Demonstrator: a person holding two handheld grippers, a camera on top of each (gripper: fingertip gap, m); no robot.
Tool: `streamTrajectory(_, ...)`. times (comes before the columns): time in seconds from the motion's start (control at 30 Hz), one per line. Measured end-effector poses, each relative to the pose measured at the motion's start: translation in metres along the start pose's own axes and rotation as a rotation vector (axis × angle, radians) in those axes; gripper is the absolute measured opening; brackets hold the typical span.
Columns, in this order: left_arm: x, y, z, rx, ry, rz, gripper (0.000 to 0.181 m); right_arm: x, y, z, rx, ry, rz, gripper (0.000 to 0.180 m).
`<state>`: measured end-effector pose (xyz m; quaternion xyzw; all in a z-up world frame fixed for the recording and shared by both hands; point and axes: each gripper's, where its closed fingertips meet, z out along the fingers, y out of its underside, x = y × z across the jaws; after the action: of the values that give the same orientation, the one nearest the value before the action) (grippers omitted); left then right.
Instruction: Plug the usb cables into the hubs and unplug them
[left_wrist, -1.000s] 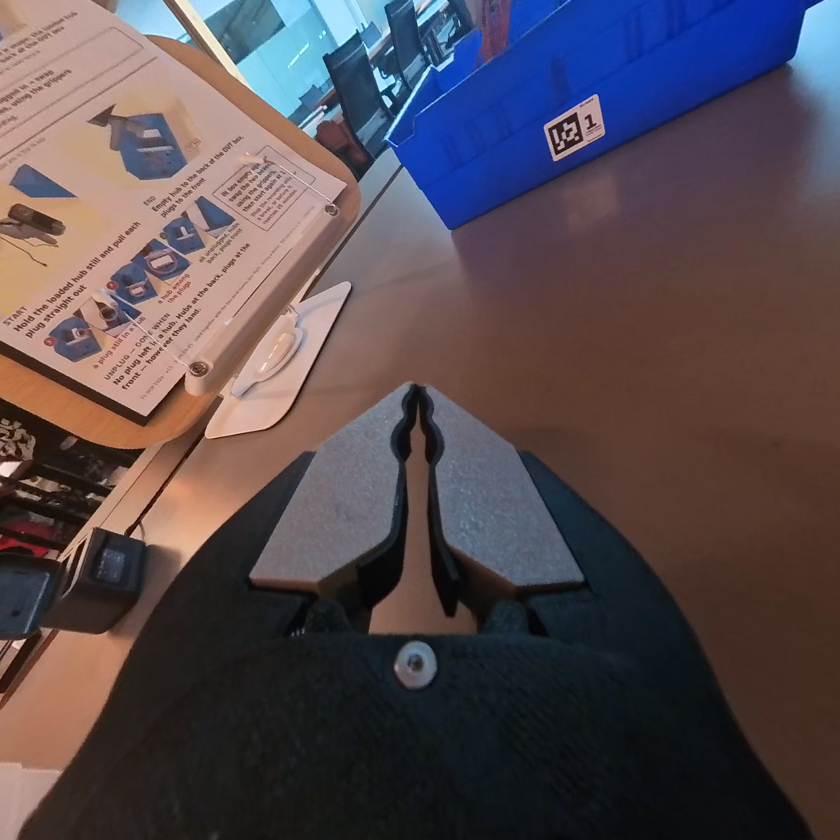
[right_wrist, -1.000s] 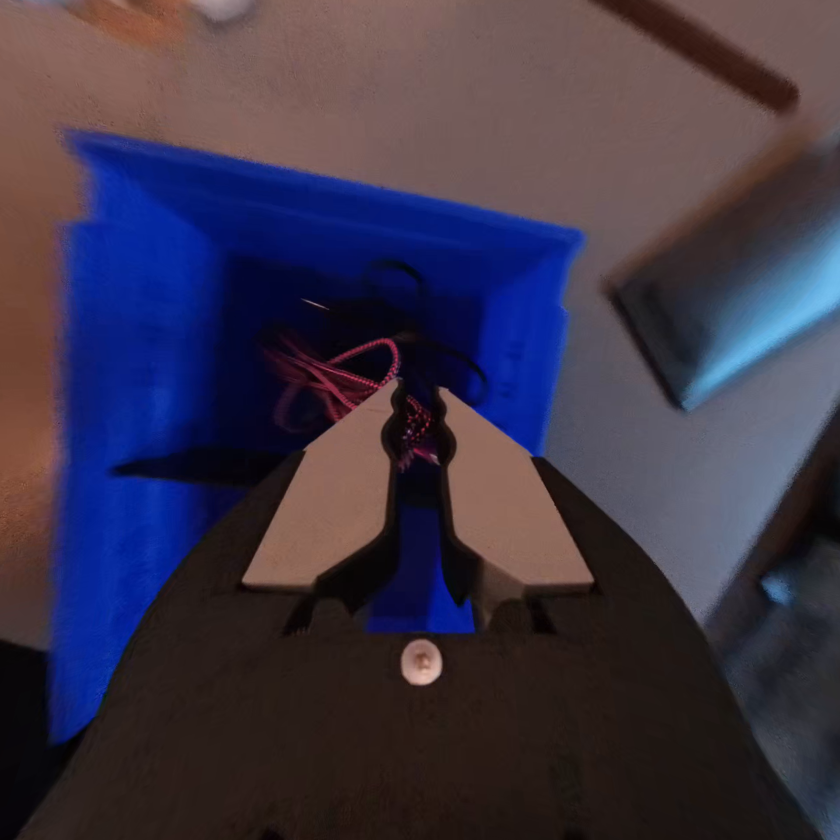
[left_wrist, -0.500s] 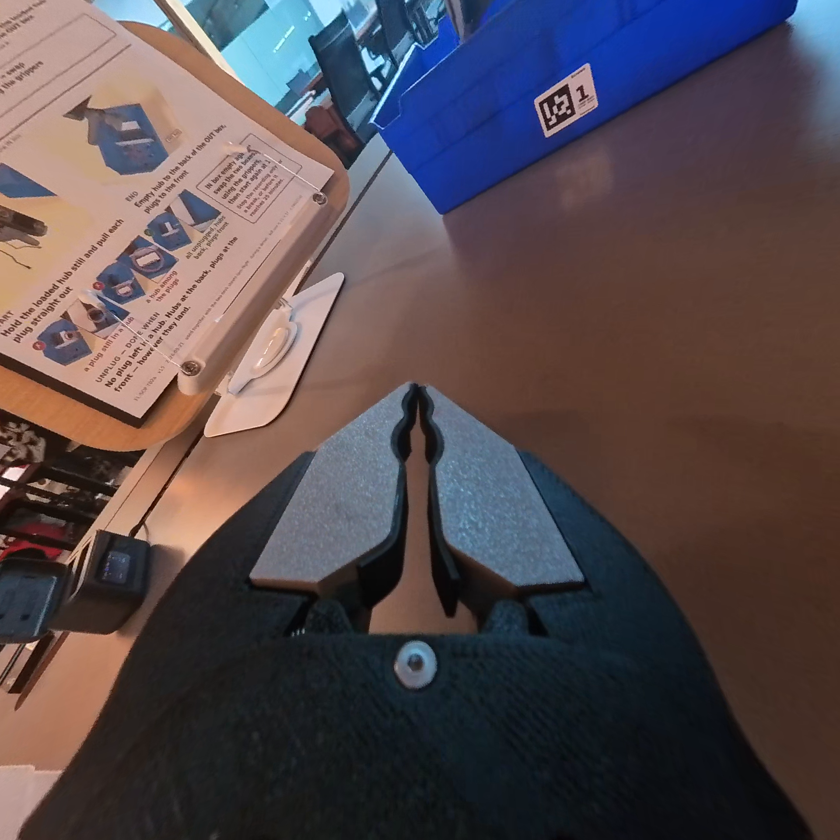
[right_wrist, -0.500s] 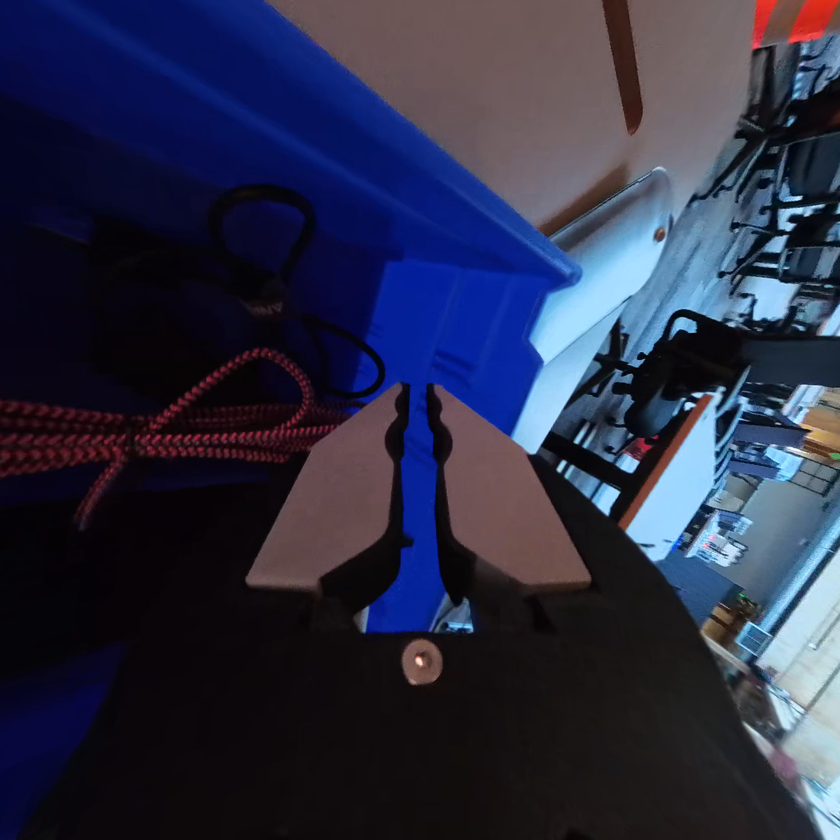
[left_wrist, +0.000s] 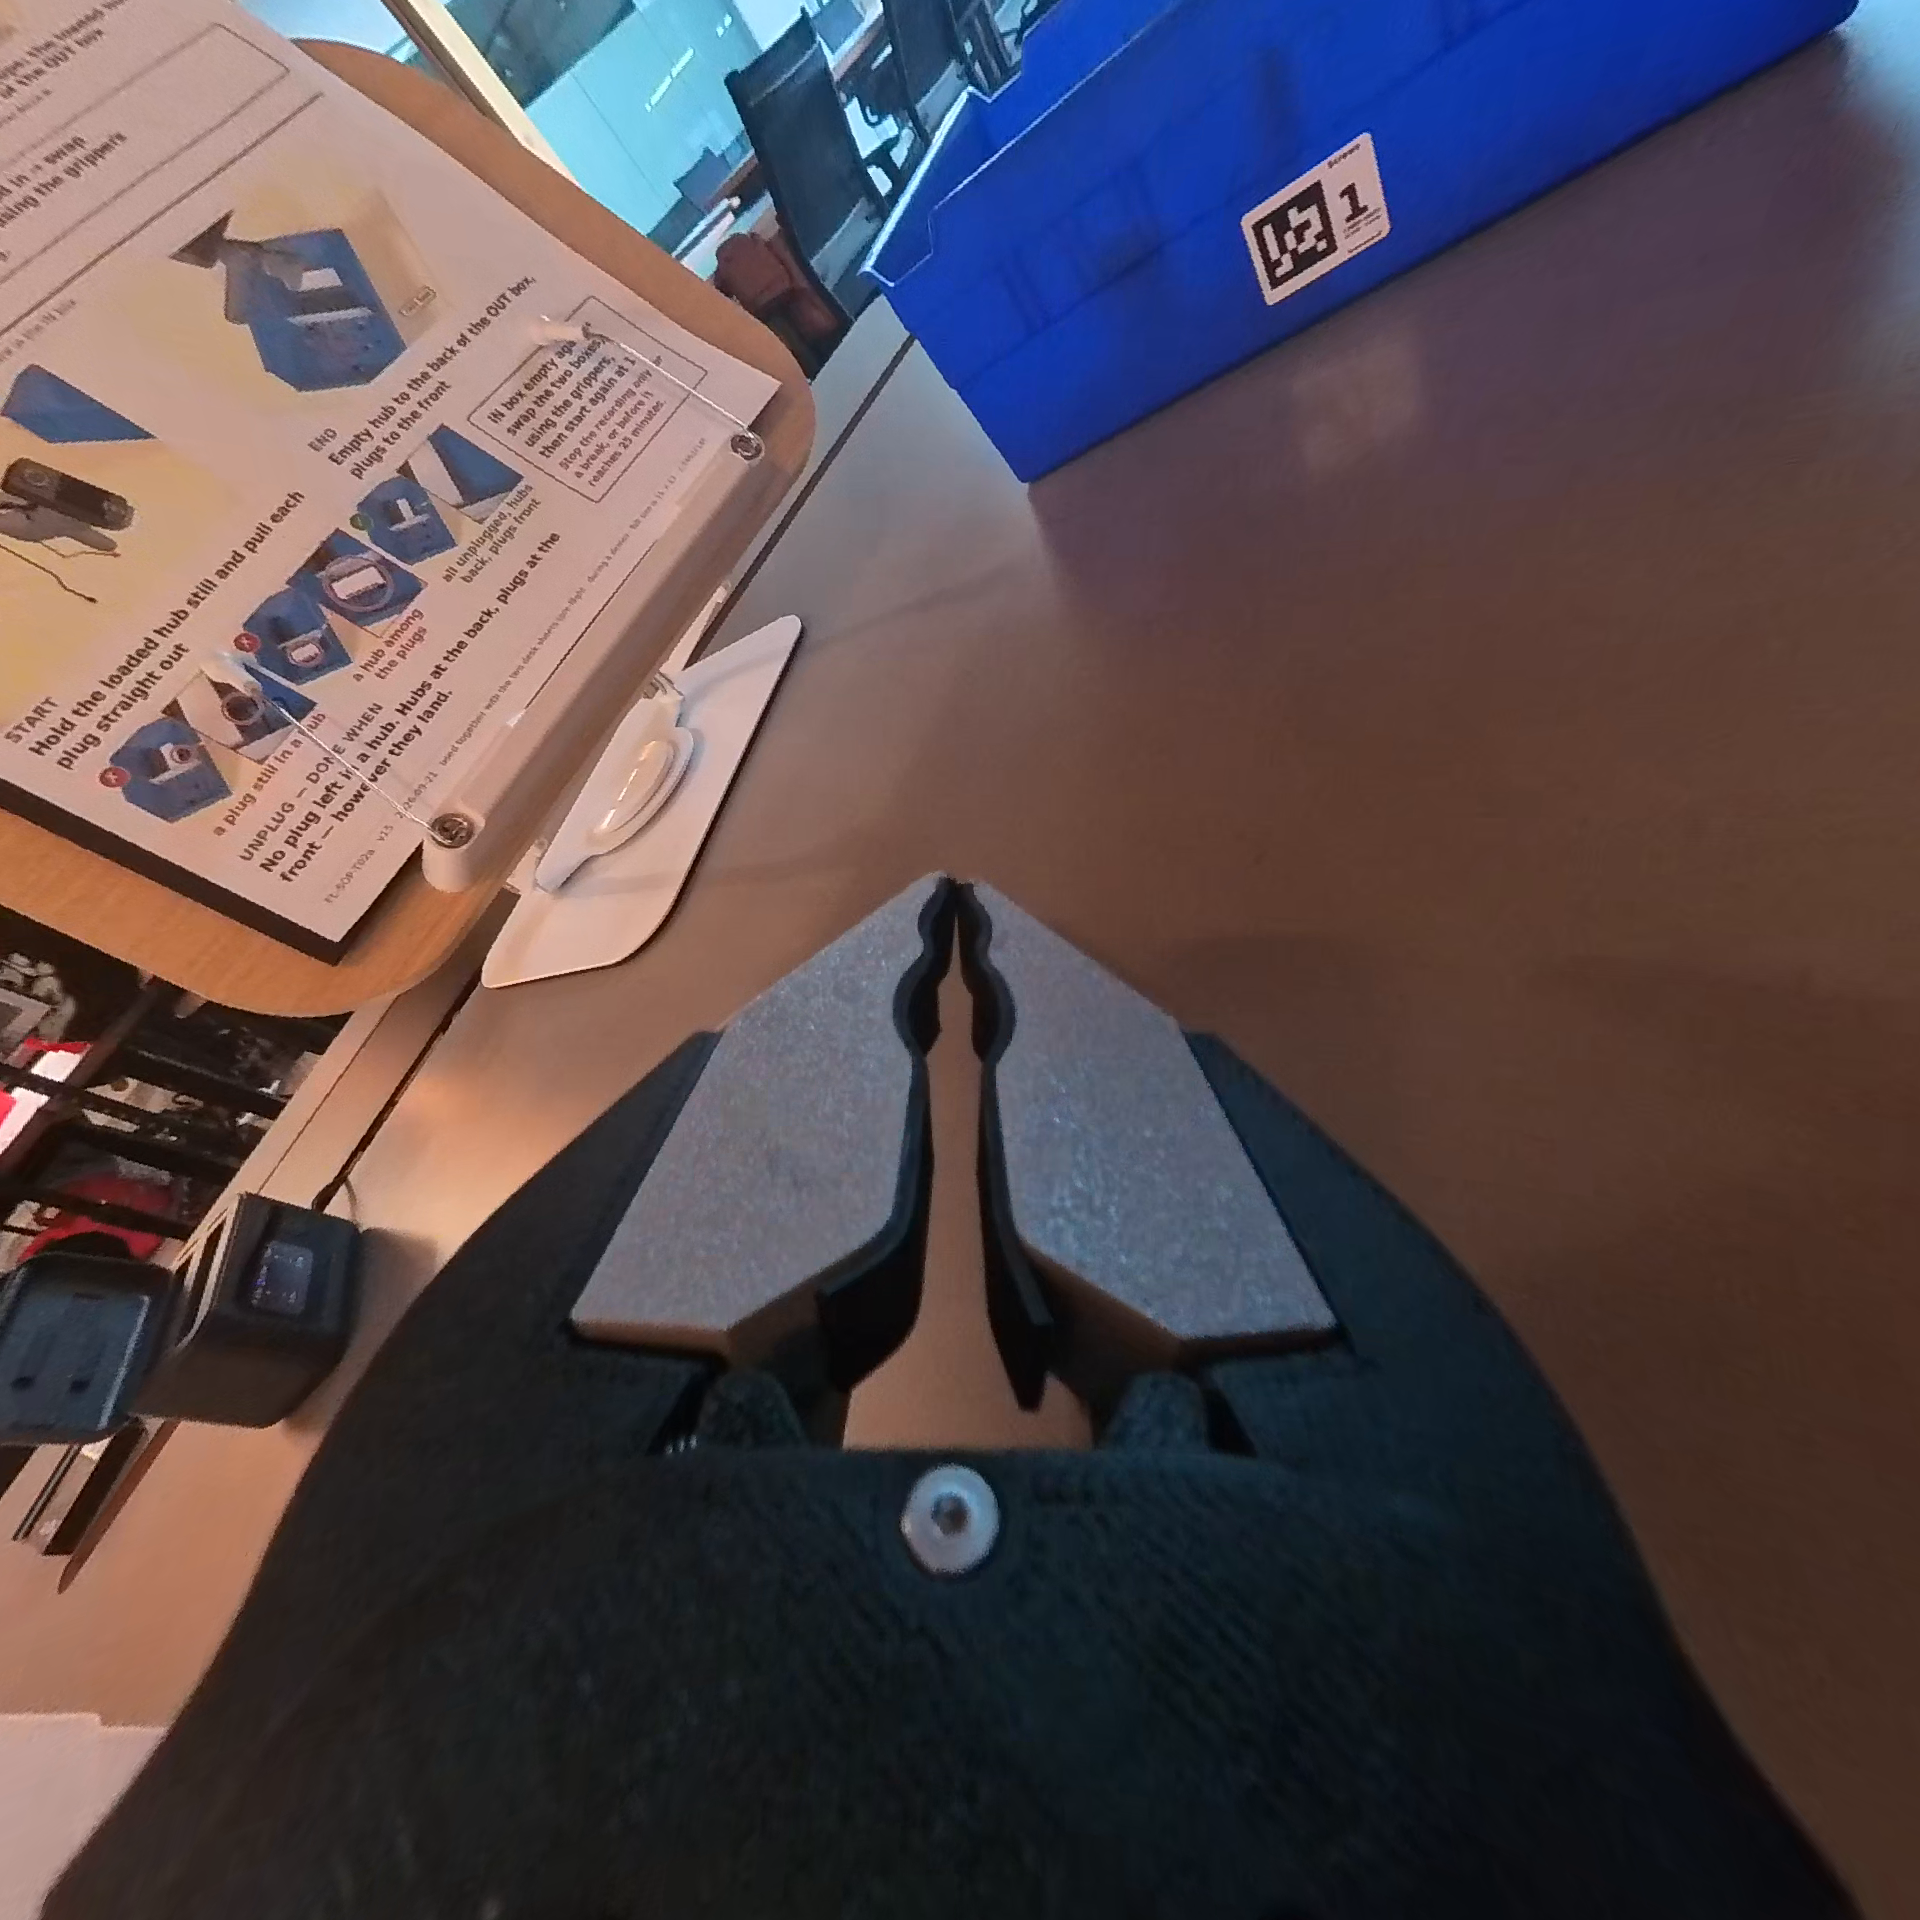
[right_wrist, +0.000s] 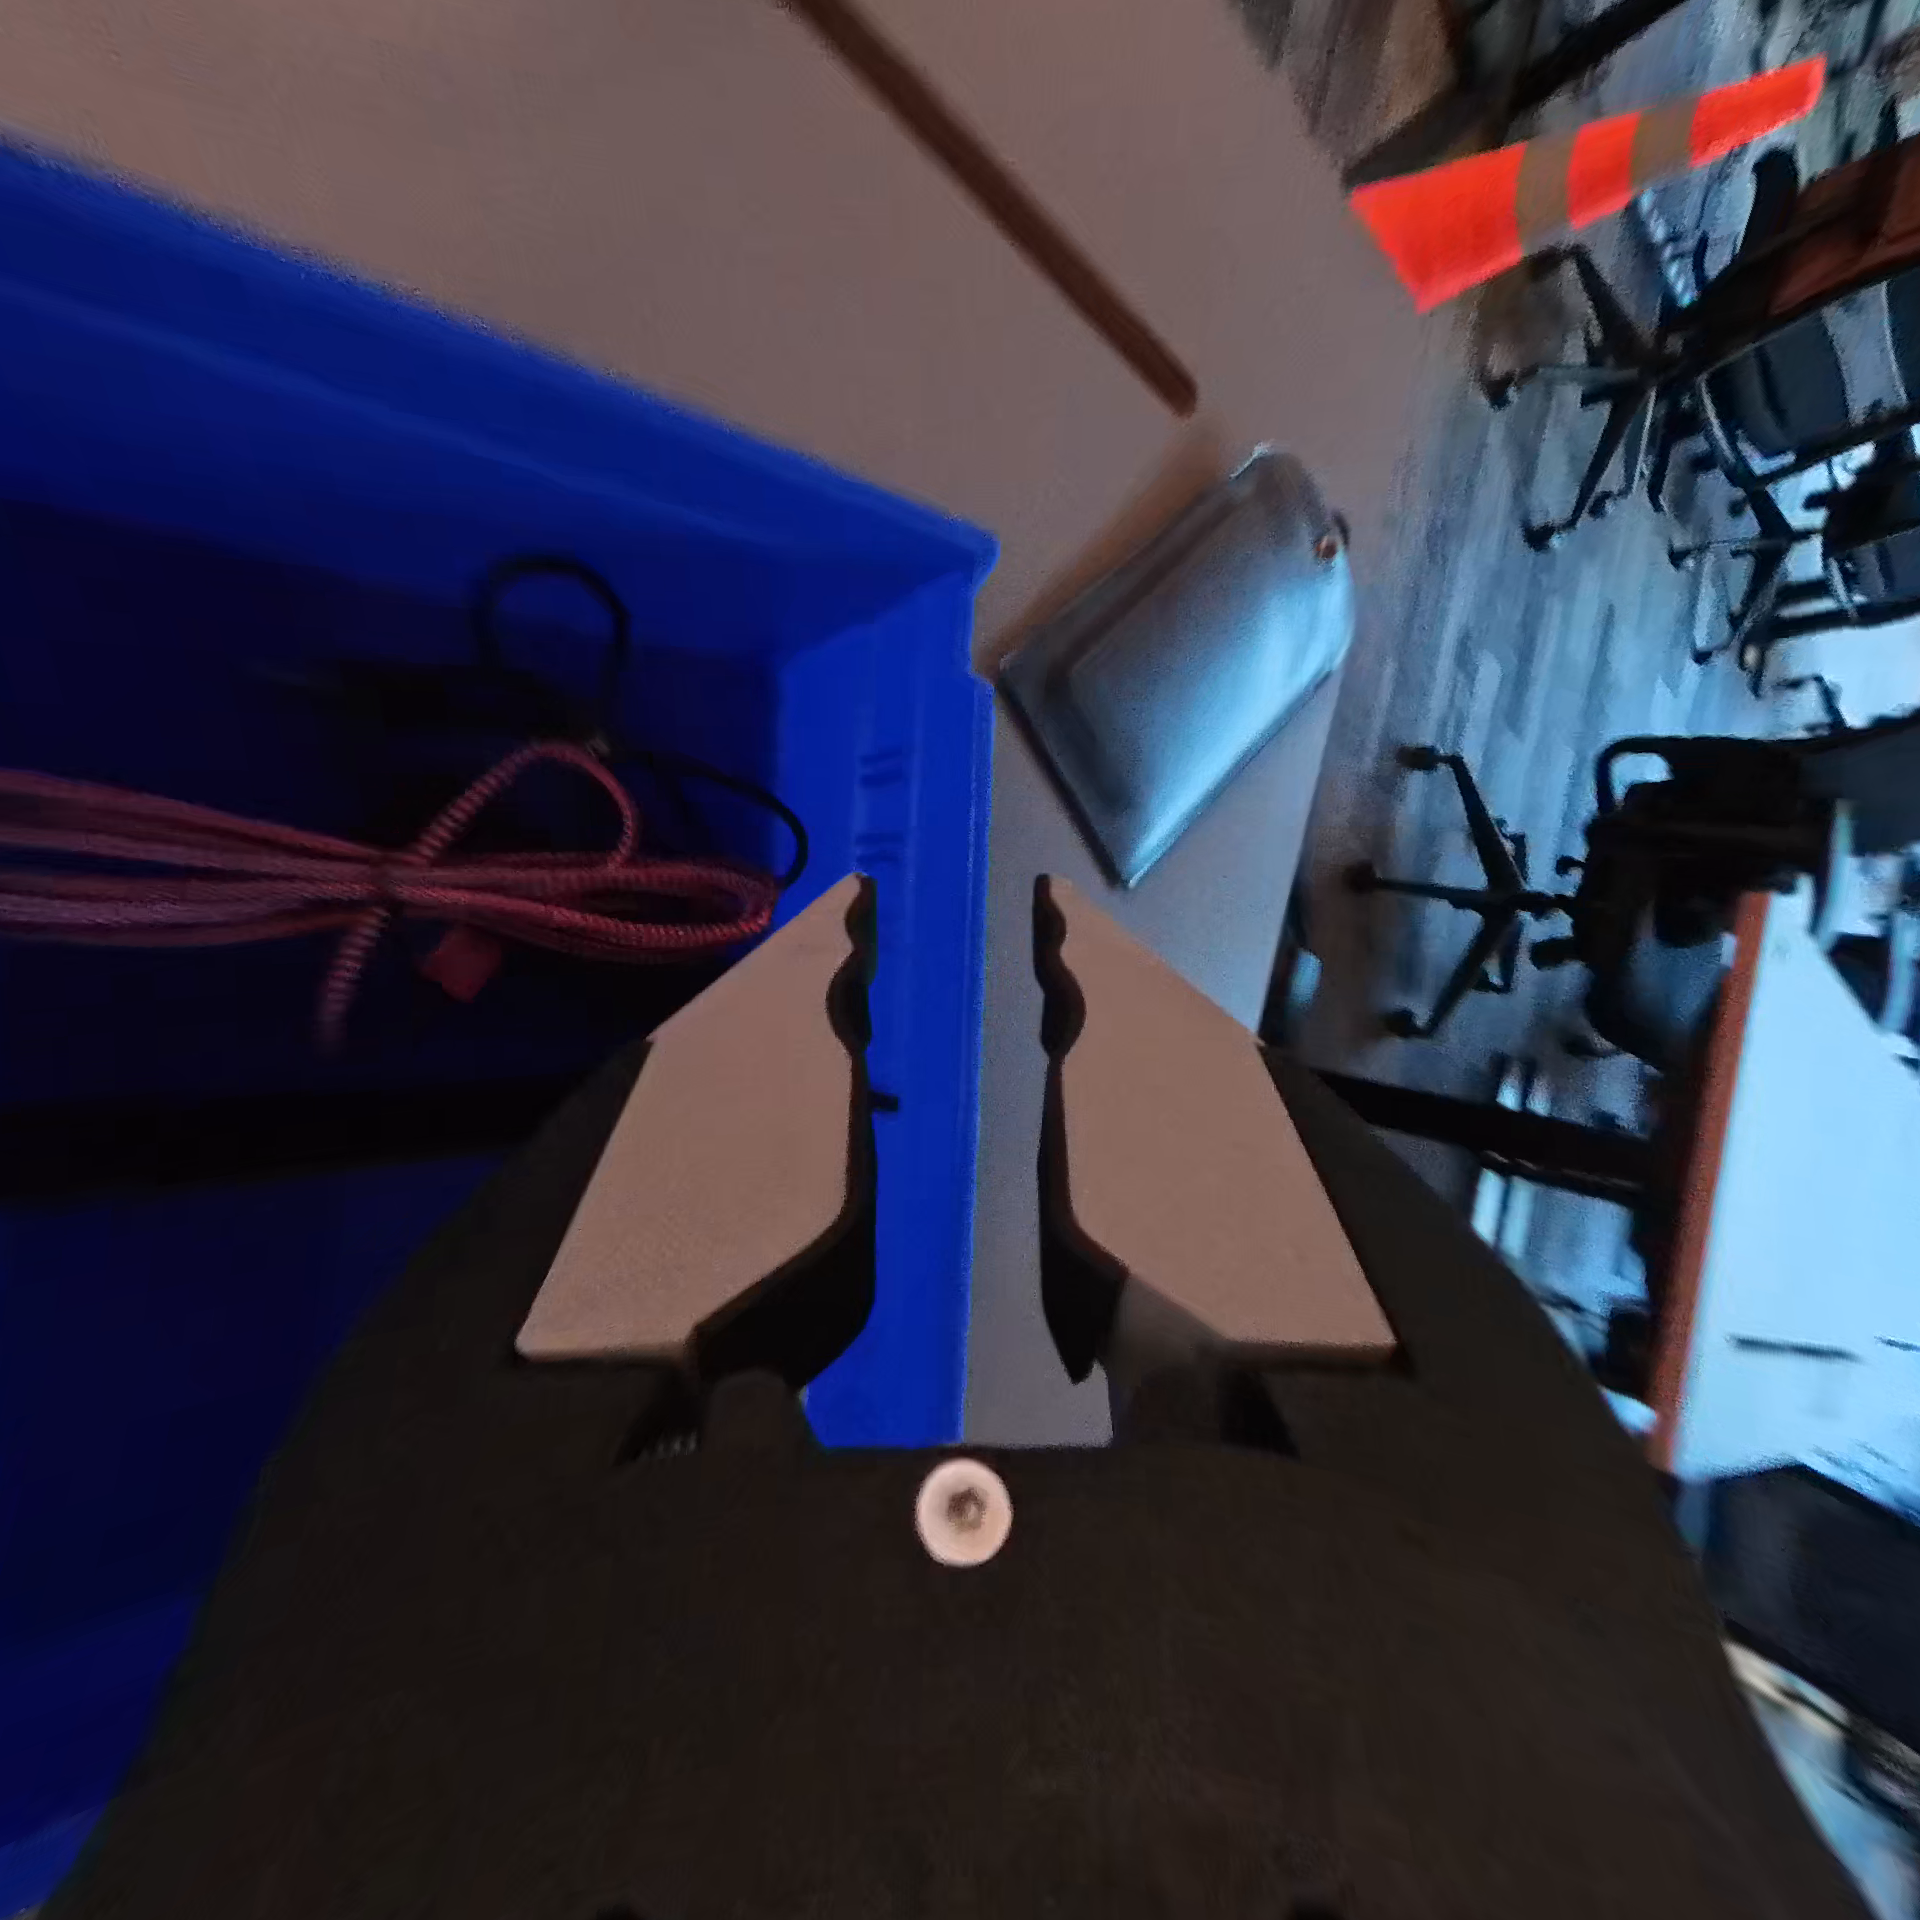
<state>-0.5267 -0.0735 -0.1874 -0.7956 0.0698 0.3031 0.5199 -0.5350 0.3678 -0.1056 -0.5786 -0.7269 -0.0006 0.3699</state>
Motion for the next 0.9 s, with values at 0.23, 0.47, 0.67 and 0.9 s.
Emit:
streamTrajectory(0.23,0.003,0.002,0.002,-0.023,0.003,0.018,0.0,-0.058,-0.069,-0.107,0.485,-0.24,0.111,0.047)
streamTrajectory(0.47,0.004,0.007,0.006,-0.095,-0.045,0.007,0.0,-0.233,-0.107,-0.17,0.731,-0.682,-0.009,0.056)
streamTrajectory(0.67,-0.006,0.01,0.001,-0.129,-0.102,-0.113,0.0,-0.329,-0.125,-0.122,0.75,-0.784,-0.149,0.069)
streamTrajectory(0.9,-0.006,0.007,0.0,-0.128,-0.085,-0.222,0.028,-0.37,-0.118,-0.078,0.774,-0.8,-0.252,0.06)
